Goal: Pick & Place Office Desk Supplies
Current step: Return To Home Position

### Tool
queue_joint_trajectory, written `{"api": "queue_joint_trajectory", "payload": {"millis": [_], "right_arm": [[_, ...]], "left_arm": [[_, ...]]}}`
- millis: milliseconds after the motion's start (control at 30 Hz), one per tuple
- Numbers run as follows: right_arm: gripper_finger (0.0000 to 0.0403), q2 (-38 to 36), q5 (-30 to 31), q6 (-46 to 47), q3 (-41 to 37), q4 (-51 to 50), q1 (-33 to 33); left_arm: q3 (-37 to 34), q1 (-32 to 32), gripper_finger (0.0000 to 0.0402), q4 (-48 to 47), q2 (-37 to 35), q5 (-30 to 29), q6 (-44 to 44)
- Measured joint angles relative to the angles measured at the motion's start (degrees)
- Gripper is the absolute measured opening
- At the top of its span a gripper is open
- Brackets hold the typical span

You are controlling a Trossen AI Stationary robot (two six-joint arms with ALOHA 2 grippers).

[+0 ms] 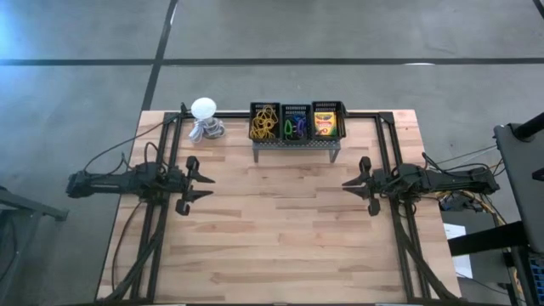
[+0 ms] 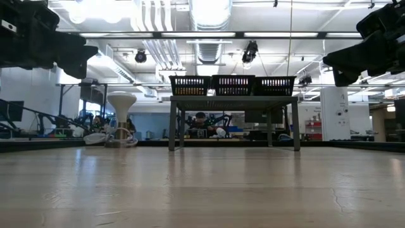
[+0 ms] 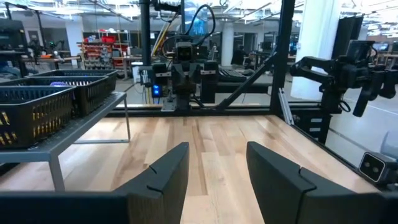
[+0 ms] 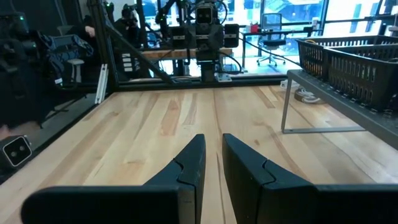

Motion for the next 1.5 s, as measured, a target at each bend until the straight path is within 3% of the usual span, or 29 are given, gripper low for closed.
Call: {"api": "queue_joint_trajectory", "payload": {"millis": [1500], "right_arm": [[0.0052, 0.0, -0.1, 0.0, 0.0, 0.0, 0.0]], "left_arm": [[0.0, -0.1, 0.0166, 0.0, 0.0, 0.5, 1.4]]}}
